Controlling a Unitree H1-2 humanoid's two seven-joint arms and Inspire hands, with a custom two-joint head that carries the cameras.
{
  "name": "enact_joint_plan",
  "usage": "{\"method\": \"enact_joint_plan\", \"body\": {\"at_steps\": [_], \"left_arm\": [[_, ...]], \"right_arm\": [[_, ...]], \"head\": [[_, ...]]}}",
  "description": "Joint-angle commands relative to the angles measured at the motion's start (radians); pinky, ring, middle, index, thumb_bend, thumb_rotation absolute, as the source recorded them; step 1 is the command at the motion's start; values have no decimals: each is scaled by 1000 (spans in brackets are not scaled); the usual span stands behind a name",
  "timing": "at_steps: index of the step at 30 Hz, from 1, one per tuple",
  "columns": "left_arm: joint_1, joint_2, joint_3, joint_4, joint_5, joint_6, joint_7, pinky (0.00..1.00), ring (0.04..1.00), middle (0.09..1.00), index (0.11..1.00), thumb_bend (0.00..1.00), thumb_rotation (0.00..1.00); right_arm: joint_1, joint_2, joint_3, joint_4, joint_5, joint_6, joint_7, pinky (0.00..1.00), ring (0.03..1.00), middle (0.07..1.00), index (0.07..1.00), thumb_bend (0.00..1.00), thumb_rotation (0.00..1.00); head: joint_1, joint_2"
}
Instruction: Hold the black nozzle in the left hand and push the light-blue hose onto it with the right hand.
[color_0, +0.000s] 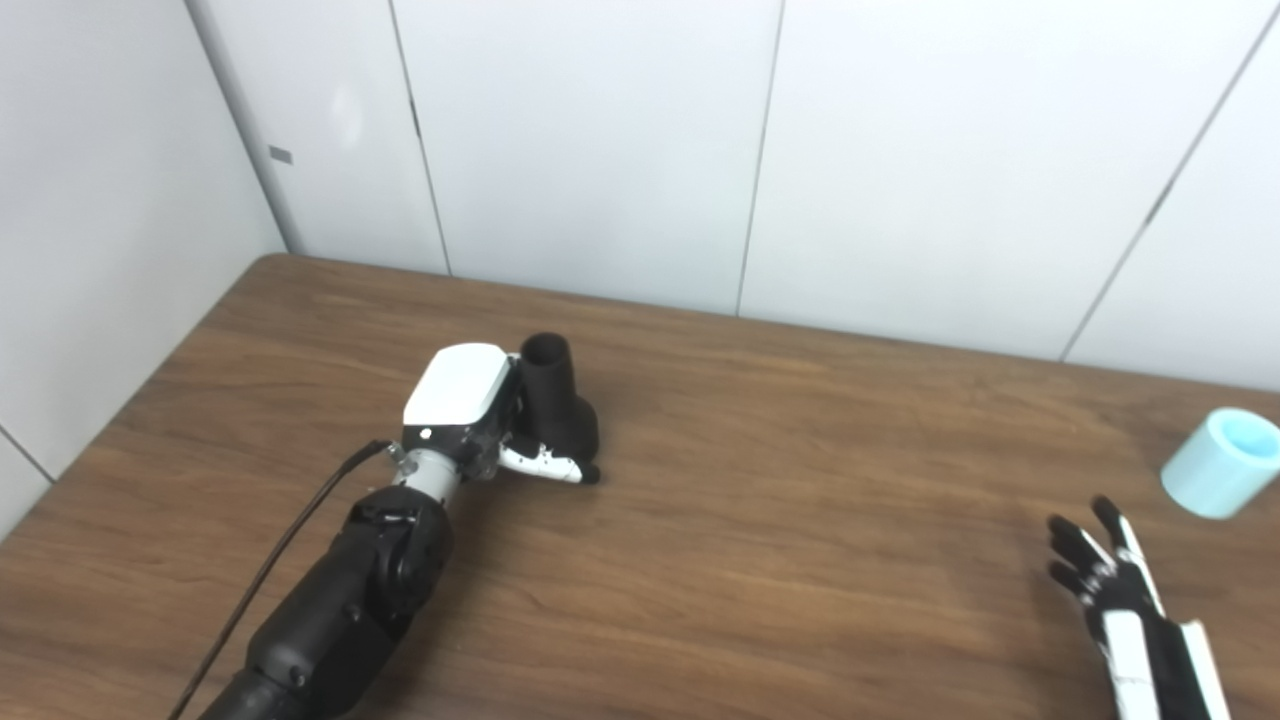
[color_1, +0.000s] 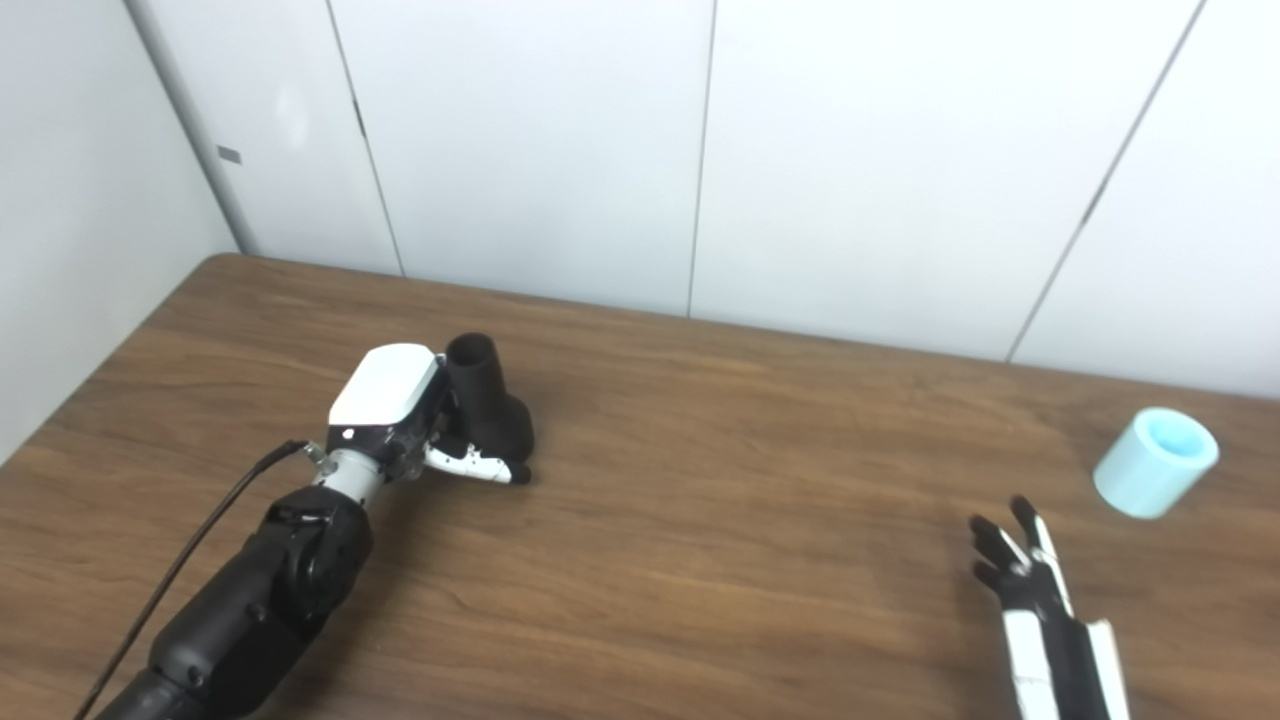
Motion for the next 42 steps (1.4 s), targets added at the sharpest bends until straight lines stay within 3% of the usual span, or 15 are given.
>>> {"method": "enact_joint_plan", "body": {"at_steps": [1, 4, 6, 9, 14, 18, 21, 23, 24, 30, 33, 36, 42], "left_arm": [[2, -15, -13, -57, 27, -6, -5, 477, 546, 439, 505, 523, 0], [24, -54, -26, -81, 37, -9, -6, 453, 521, 417, 513, 520, 0], [41, -83, -39, -92, 54, -13, -2, 436, 512, 411, 514, 519, 0], [63, -117, -60, -105, 82, -13, 5, 463, 532, 450, 508, 523, 0], [98, -165, -91, -124, 141, -2, 20, 537, 551, 478, 494, 525, 0], [133, -215, -109, -144, 178, 12, 47, 599, 586, 485, 490, 525, 0], [159, -242, -128, -161, 201, 12, 61, 586, 569, 471, 499, 524, 0], [178, -259, -144, -173, 220, 19, 55, 587, 570, 470, 499, 524, 0], [187, -267, -150, -179, 227, 21, 51, 588, 574, 472, 498, 525, 0], [225, -287, -184, -191, 252, 8, 44, 586, 574, 476, 496, 524, 0], [235, -286, -197, -193, 251, 1, 45, 585, 572, 469, 501, 524, 0], [241, -284, -207, -193, 256, -1, 47, 565, 555, 457, 505, 524, 0], [251, -279, -206, -183, 238, -16, 57, 545, 544, 453, 506, 524, 0]], "right_arm": [[2, 3, 0, -33, -23, 22, -20, 802, 852, 855, 942, 406, 1000], [-7, -10, -19, -62, -18, 27, -26, 777, 845, 852, 922, 392, 1000], [-14, -18, -35, -65, 6, 25, -29, 816, 858, 854, 923, 411, 975], [-20, -34, -47, -71, -7, 21, -31, 820, 862, 854, 930, 457, 978], [-37, -62, -58, -45, 10, -19, -28, 810, 856, 847, 920, 439, 980], [-44, -52, -63, -111, 7, 36, -42, 807, 851, 842, 898, 476, 938], [-49, -51, -70, -162, -3, 78, -51, 769, 839, 831, 886, 510, 940], [-48, -61, -81, -189, 11, 100, -48, 799, 844, 838, 889, 512, 939], [-46, -64, -88, -205, 12, 118, -49, 834, 852, 838, 890, 512, 935], [-38, -84, -132, -282, 30, 196, -47, 806, 841, 819, 865, 521, 897], [-42, -95, -150, -301, 23, 201, -51, 794, 842, 818, 861, 498, 779], [-52, -118, -158, -306, -48, 196, -60, 750, 821, 817, 854, 478, 653], [-116, -182, -172, -320, -225, 221, -88, 721, 792, 796, 812, 613, 380]], "head": [[-26, 5], [-54, 8], [-63, 9], [-83, 16], [-117, 29], [-145, 37], [-162, 41], [-172, 44], [-179, 46], [-206, 52], [-223, 55], [-252, 55], [-346, 45]]}}
